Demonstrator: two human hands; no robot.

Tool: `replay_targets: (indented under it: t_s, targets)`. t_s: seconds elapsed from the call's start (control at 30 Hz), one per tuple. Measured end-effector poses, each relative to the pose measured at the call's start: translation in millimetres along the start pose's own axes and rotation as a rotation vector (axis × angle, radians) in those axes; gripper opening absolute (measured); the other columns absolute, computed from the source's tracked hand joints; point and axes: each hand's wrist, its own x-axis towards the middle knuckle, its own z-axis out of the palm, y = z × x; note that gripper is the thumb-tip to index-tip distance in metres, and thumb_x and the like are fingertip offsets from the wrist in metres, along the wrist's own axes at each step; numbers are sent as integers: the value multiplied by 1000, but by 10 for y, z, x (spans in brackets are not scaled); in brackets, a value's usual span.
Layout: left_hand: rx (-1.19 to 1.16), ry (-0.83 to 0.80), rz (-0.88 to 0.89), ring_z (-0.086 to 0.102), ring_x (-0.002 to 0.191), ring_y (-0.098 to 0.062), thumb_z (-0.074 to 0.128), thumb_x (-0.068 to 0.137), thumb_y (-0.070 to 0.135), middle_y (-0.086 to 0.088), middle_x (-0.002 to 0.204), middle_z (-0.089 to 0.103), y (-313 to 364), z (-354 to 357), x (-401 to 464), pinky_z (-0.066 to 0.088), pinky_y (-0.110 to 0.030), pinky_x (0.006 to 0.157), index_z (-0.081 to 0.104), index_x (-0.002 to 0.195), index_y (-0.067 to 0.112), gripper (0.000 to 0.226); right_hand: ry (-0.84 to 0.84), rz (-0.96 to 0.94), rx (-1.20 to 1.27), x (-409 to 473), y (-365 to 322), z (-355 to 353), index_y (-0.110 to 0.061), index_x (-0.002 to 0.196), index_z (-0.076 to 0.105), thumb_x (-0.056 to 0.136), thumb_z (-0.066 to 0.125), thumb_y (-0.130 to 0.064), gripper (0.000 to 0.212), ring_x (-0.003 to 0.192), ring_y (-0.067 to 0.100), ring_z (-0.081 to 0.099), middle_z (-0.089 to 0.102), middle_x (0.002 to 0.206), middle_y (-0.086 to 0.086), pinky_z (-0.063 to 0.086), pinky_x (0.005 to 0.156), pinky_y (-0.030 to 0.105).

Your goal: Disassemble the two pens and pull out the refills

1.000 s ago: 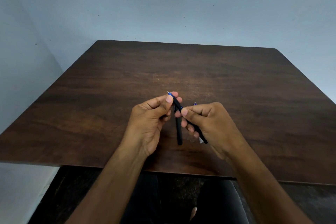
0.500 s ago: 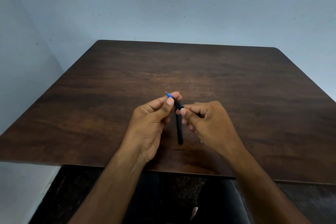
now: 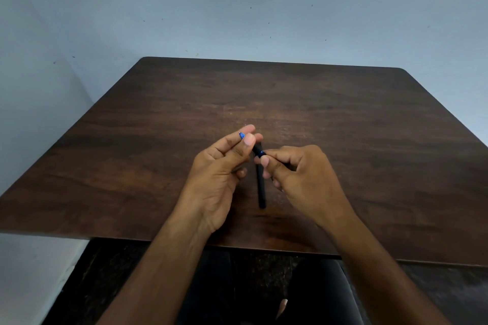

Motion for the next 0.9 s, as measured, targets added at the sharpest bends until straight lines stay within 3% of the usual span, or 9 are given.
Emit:
replay_targets:
  t_s: [0.07,0.13,0.3,0.37,0.47,0.57,0.67,0.77,0.9]
  targets:
    - [15,-50,18,65,86,0,67,89,24,-2,119,74,11,-28,-16,38,-27,74,71,120,17,32,-8,16,2,2,7,-5,-10,84,77,98,63,-19,22,54,24,60,70,67,3,53,55,37]
    - [15,-24,39,66,86,-4,67,88,20,-6,115,75,8,-18,-20,37,-26,70,73,115,15,28,-17,15,-3,0,10,-5,-11,85,78,98,63,-20,22,55,25,61,70,67,4,54,56,39]
    - [-28,143,65,60,71,-6,83,66,28,-5,92,78,14,44,11,37,-23,61,79,86,12,26,-4,3,18,-3,-10,10,-13,87,79,97,65,-20,18,59,31,62,71,68,2,54,55,42]
    - [-38,178,57,49,60,-5,87,58,34,2,78,73,13,65,32,38,-22,58,74,76,14,29,-7,-1,15,-3,-17,15,-14,87,79,96,66,-20,17,54,20,61,71,70,0,54,55,36]
    - [-55,155,29,45,59,-7,86,58,37,9,64,62,17,99,41,39,-22,59,62,72,18,34,-24,2,21,-5,-25,25,-15,87,79,97,65,-20,17,54,9,58,71,69,-2,50,53,25]
    - [-14,45,-1,60,82,-12,83,64,39,6,89,74,23,70,18,39,-28,75,73,98,17,42,-5,4,-9,-1,-27,18,-15,81,78,97,65,-19,21,53,4,58,68,65,-7,48,53,19]
    - [58,-75,2,62,111,-14,71,84,28,2,121,73,19,5,-28,36,-31,82,69,123,20,40,10,10,-13,13,-11,-2,-14,82,78,97,64,-19,21,53,14,61,69,65,-3,52,55,31]
    - [59,-49,45,65,105,-8,62,92,16,-2,118,74,6,-48,-47,34,-28,73,70,121,17,30,10,12,-12,21,1,2,-15,86,79,97,64,-19,19,53,18,60,69,65,-3,53,54,36]
    - [16,20,54,66,85,-4,71,81,24,-7,110,76,-25,-60,-22,33,-27,65,75,109,14,30,6,24,33,14,5,25,-13,86,78,97,64,-23,21,60,36,62,71,67,7,53,54,43]
